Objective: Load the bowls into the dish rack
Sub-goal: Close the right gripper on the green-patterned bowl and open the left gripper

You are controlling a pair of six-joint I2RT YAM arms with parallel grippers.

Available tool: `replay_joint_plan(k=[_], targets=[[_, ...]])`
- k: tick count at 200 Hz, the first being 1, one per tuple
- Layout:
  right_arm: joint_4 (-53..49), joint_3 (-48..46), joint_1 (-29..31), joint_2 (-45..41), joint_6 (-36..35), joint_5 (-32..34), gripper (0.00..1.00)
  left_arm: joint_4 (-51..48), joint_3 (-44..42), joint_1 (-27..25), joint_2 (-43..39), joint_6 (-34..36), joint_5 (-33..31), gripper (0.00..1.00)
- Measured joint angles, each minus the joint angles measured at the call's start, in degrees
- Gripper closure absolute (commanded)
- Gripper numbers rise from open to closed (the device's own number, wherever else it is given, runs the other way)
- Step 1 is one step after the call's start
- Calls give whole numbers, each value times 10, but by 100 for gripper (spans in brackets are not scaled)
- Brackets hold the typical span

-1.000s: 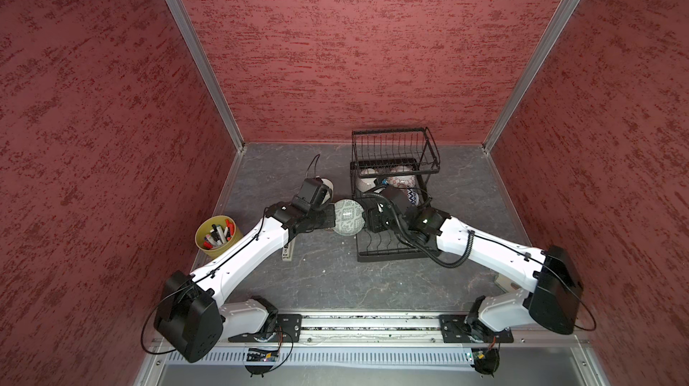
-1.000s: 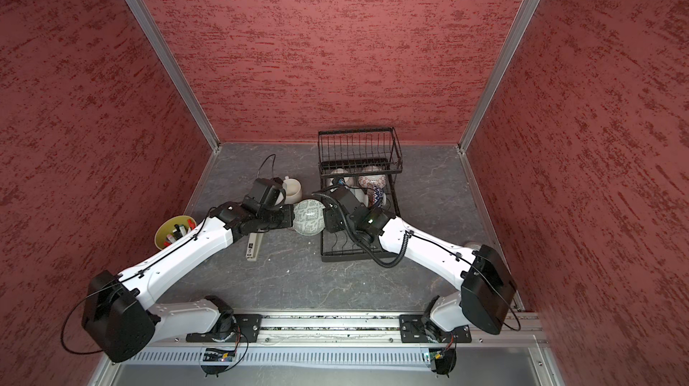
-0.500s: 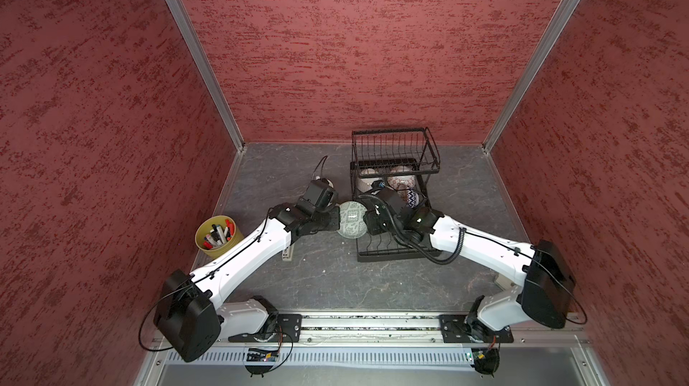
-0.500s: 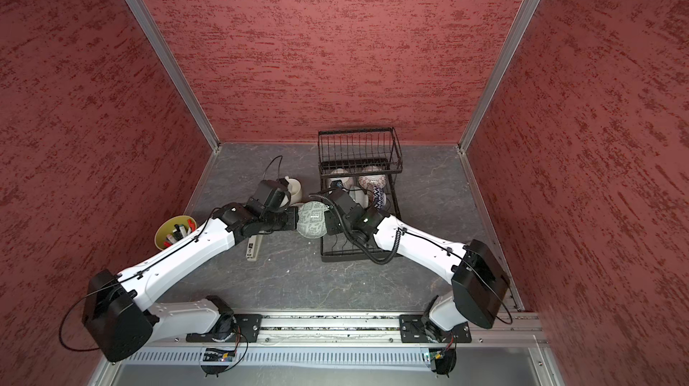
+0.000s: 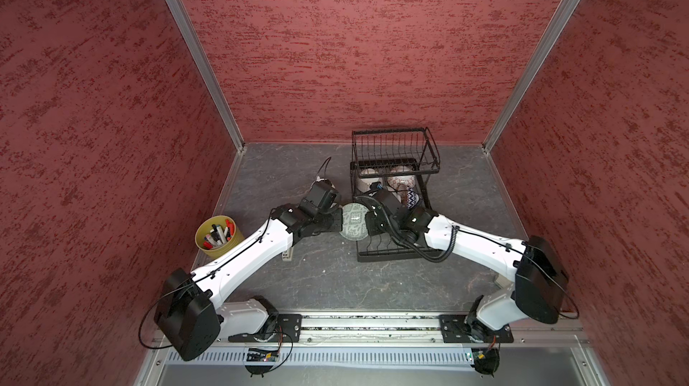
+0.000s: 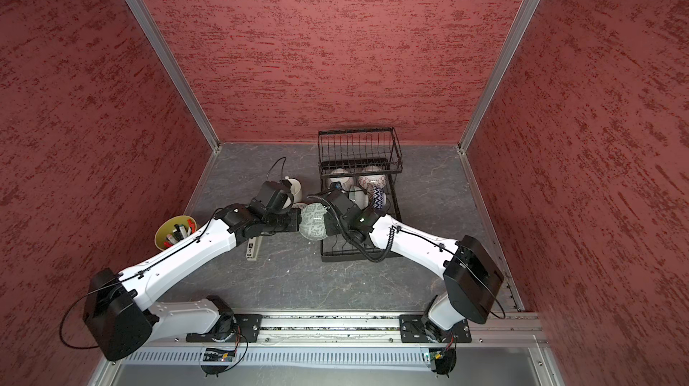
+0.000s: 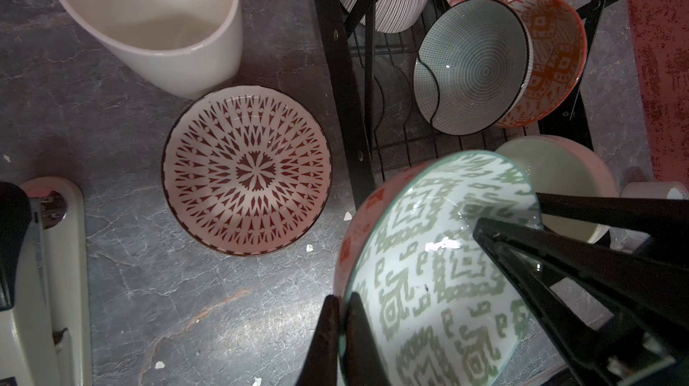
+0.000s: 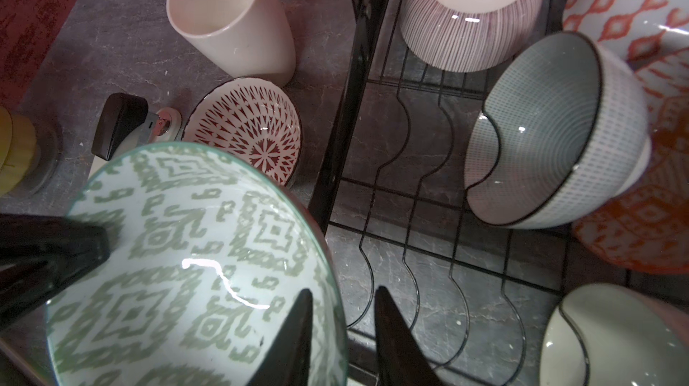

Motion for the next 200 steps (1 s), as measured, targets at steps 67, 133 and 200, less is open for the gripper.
replay_joint_plan(k=[67, 133, 200], targets=[[11, 4, 0, 5, 9, 7, 100, 3, 0, 0, 12, -5, -2, 100], [-11, 9, 0, 6, 9, 40, 100, 32, 0, -6, 15, -18, 5, 33], [-81, 11, 0, -6, 9, 133, 100, 41, 0, -6, -3, -27, -8, 0]])
